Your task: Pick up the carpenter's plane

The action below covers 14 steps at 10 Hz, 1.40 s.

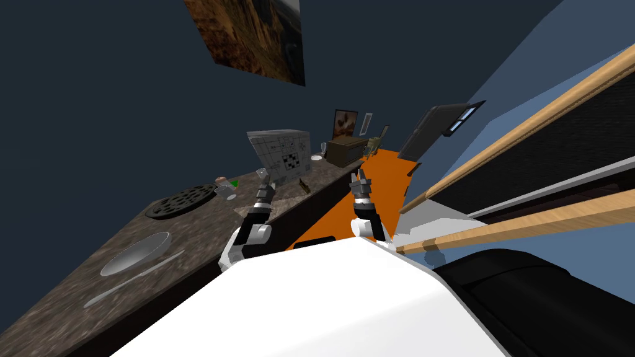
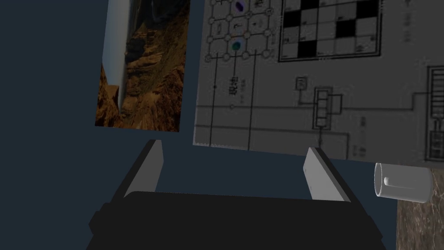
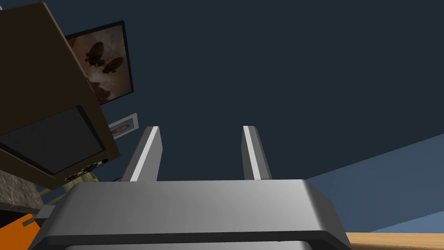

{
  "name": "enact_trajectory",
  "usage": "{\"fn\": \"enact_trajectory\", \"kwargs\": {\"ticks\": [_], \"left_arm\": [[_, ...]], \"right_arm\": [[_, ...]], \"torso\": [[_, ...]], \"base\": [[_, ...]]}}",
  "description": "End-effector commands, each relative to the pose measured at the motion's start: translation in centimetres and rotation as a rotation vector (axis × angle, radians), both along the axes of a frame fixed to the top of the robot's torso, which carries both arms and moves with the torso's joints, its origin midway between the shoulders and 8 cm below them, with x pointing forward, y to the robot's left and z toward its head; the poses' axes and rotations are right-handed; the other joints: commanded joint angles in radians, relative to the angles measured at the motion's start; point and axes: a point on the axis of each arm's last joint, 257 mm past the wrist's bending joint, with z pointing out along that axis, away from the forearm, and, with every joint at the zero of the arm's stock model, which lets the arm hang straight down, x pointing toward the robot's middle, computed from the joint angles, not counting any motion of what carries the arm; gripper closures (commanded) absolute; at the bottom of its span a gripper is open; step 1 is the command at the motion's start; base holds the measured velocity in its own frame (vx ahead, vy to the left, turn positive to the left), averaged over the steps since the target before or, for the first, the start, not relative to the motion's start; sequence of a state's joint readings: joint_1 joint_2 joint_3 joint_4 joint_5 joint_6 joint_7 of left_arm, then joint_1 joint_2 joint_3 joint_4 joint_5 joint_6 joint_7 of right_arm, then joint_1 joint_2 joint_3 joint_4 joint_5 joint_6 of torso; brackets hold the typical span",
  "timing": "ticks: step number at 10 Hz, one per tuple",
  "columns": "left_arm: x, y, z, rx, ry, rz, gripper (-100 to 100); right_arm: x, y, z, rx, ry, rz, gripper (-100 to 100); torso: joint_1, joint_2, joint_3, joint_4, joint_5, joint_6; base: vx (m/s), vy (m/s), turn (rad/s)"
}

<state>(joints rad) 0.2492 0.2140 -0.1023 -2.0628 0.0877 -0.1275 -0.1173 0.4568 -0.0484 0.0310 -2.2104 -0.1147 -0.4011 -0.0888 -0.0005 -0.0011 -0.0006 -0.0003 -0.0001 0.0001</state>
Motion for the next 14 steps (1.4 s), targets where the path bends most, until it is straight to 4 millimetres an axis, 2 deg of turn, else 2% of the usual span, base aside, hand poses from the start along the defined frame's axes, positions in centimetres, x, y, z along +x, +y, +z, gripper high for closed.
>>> {"fn": "enact_trajectory", "kwargs": {"ticks": [1,2,3,4,6,9,11,12,13,14], "left_arm": [[1.0,-0.5,-0.5,0.021,0.024,-0.006,-100],[2.2,-0.8,-1.5,0.057,0.059,-0.013,-100],[2.6,-1.1,-1.2,0.059,0.061,-0.017,-100],[3.8,-1.3,-2.1,0.096,0.091,-0.023,-100],[4.3,-1.6,-2.0,0.101,0.104,-0.026,-100],[7.3,-2.2,-3.6,0.186,0.180,-0.035,-100],[7.6,-2.3,-3.6,0.190,0.193,-0.036,-100],[9.0,-2.3,-4.4,0.232,0.228,-0.037,-100],[9.3,-2.5,-4.4,0.236,0.241,-0.038,-100],[10.4,-2.3,-5.3,0.276,0.275,-0.035,-100]], "right_arm": [[0.0,0.0,0.0,0.000,0.000,0.000,0],[0.0,0.0,0.0,0.000,0.000,0.000,0],[0.0,0.0,0.0,0.000,0.000,0.000,0],[0.0,0.0,0.0,0.000,0.000,0.000,0],[0.0,0.0,0.0,0.000,0.000,0.000,0],[0.0,0.0,0.0,0.000,0.000,0.000,0],[0.0,0.0,0.0,0.000,0.000,0.000,0],[0.0,0.0,0.0,0.000,0.000,0.000,0],[0.0,0.0,0.0,0.000,0.000,0.000,0],[0.0,0.0,0.0,0.000,0.000,0.000,0]], "torso": [[0.000,0.000,0.000,0.000,0.000,0.000],[0.000,0.000,0.000,0.000,0.000,0.000],[0.000,0.000,0.000,0.000,0.000,0.000],[0.000,0.000,0.000,0.000,0.000,0.000],[0.000,0.000,0.000,0.000,0.000,0.000],[0.000,0.000,0.000,0.000,0.000,0.000],[0.000,0.000,0.000,0.000,0.000,0.000],[0.000,0.001,0.000,0.000,0.000,-0.001],[0.000,0.000,0.000,0.000,0.000,0.000],[0.000,0.000,0.000,0.000,0.000,0.000]], "base": [[0.008,-0.005,-0.023],[0.009,-0.009,-0.040],[0.008,-0.006,-0.023],[0.009,-0.006,-0.058],[0.004,-0.002,-0.013],[0.007,-0.005,-0.049],[0.008,-0.002,-0.015],[0.007,-0.005,-0.058],[0.008,-0.004,-0.044],[0.011,-0.006,-0.070]]}}
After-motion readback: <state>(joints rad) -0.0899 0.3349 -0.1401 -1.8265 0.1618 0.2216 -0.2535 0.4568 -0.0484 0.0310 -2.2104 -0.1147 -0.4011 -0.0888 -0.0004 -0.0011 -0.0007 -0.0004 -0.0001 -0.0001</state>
